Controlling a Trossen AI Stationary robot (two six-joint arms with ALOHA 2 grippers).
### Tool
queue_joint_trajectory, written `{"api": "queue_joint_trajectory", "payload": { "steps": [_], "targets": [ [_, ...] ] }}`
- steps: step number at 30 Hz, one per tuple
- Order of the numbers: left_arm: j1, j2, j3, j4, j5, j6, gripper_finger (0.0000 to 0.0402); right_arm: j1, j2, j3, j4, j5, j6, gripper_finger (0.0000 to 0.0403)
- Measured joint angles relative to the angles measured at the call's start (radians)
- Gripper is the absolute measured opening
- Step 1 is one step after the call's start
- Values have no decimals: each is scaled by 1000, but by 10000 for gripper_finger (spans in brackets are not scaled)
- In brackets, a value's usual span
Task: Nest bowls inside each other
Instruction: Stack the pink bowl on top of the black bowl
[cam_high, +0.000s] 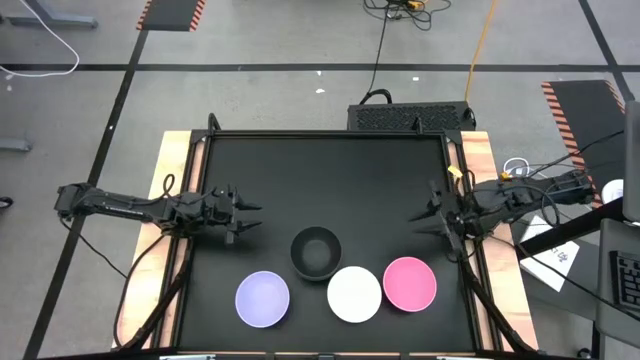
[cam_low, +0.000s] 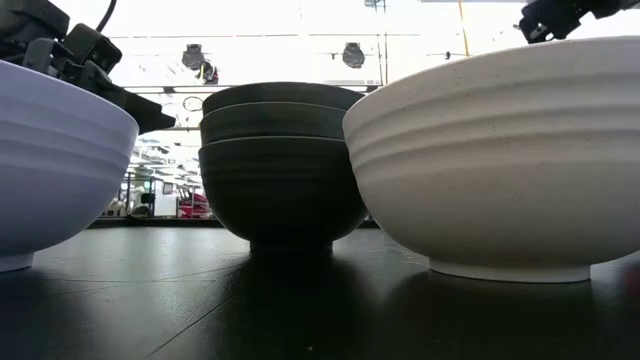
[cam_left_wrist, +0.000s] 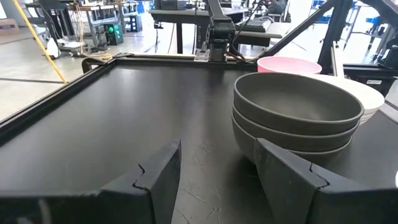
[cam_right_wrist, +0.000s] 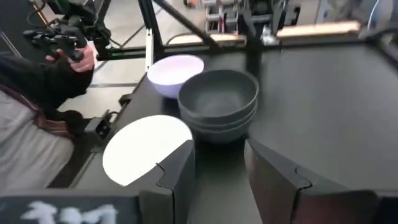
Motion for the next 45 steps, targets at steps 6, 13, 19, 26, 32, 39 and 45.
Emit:
{"api": "queue_joint_trajectory", "payload": {
  "steps": [6,13,19,26,32,39,45],
  "targets": [
    [0,0,0,1,0,5,207,79,89,13,-69,-31,157,135],
    [0,0,0,2,0,-3,207,177,197,13,-103,-2,332,135],
    [0,0,0,4,0,-12,207,217,276,13,-124,35,465,135],
    [0,0,1,13,0,-22,207,234,326,13,-265,0,577,135],
    [0,0,1,34,0,-22,207,233,326,13,-327,-1,605,135],
    [0,0,1,33,0,-27,207,233,341,13,-360,-30,660,135],
    [0,0,1,33,1,-25,207,233,380,13,-376,-31,681,135]
  ]
}}
